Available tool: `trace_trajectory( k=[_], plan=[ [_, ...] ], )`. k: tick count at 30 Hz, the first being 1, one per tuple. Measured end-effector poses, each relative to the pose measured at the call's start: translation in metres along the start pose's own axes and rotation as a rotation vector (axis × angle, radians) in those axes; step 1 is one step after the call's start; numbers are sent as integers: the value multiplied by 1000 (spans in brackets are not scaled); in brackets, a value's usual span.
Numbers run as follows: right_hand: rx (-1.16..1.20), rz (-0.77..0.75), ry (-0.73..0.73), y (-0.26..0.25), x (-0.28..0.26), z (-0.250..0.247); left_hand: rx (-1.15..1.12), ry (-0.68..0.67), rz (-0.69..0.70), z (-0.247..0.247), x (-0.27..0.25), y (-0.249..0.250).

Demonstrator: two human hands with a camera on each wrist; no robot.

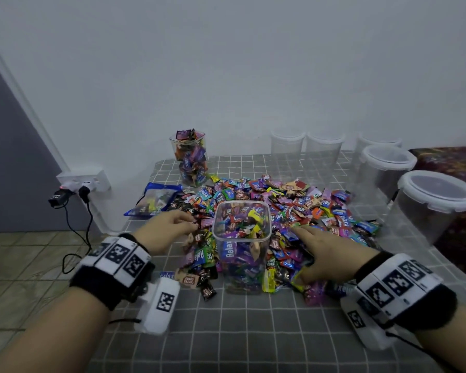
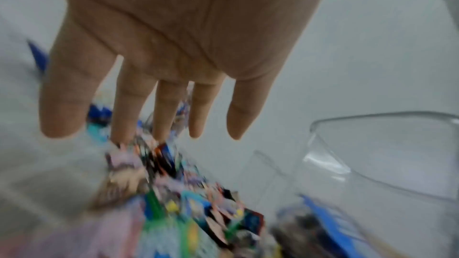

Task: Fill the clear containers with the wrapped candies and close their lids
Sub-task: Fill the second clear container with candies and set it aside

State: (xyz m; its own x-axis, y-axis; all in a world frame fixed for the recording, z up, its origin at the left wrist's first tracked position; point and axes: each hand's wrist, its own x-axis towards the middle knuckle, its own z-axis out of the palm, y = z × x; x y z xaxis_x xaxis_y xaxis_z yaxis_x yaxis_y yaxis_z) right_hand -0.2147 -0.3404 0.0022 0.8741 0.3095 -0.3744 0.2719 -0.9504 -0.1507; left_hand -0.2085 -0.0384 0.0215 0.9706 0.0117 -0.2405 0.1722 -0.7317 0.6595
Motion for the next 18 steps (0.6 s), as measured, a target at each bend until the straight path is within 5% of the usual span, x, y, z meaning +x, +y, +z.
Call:
trace_trajectory(
  k=[2, 5, 9, 13, 18],
  plan=[
    [16, 33, 37, 3, -4, -5, 161, 5, -18, -15, -4, -5],
    [-55, 53, 58, 2, -8, -13, 331, -172, -126, -13, -6, -14],
    [-73, 14, -56, -2, -10, -16, 304, -344, -213, 9, -2, -33],
    [55, -28, -203, -5, -5, -7, 182, -359, -189, 20, 4, -34],
    [114, -66, -37, -7, -2, -11, 144, -221, -35, 9, 3, -17]
  ],
)
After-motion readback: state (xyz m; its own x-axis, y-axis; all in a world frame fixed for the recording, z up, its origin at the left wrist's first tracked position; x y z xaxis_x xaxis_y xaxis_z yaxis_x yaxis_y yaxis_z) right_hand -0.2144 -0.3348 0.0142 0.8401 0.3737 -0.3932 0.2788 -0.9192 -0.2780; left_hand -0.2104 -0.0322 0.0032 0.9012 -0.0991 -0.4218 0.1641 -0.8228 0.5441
